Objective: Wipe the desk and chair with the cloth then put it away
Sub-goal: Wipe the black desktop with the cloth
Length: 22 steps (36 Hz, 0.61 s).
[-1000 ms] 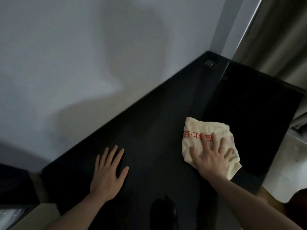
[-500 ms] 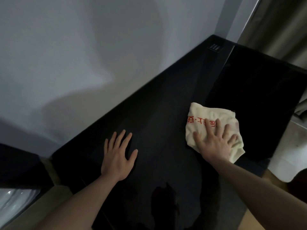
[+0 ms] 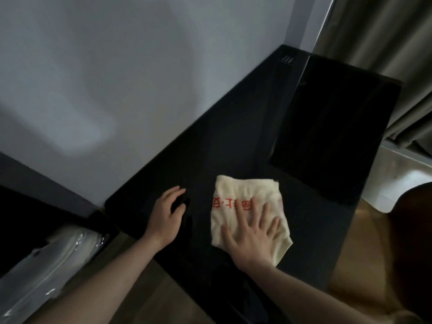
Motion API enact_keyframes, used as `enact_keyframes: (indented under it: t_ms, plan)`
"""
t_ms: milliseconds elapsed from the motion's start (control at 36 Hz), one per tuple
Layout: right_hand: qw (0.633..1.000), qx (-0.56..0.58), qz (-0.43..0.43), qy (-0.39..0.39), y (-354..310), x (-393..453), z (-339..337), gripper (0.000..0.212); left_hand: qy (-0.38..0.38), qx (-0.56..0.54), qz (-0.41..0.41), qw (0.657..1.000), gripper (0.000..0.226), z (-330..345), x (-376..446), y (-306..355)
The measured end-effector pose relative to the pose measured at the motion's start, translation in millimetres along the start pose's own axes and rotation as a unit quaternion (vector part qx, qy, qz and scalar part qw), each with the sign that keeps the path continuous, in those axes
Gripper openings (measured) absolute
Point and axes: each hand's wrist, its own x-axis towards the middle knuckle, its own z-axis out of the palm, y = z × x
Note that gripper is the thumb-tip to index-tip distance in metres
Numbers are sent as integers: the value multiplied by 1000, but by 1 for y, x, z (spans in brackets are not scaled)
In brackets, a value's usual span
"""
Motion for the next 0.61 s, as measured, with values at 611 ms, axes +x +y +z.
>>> enact_keyframes:
  t_ms: [611]
  plan:
    - [994,97,-7,55,91,4,-51,64,-88,353,109,925,98,99,-61,21]
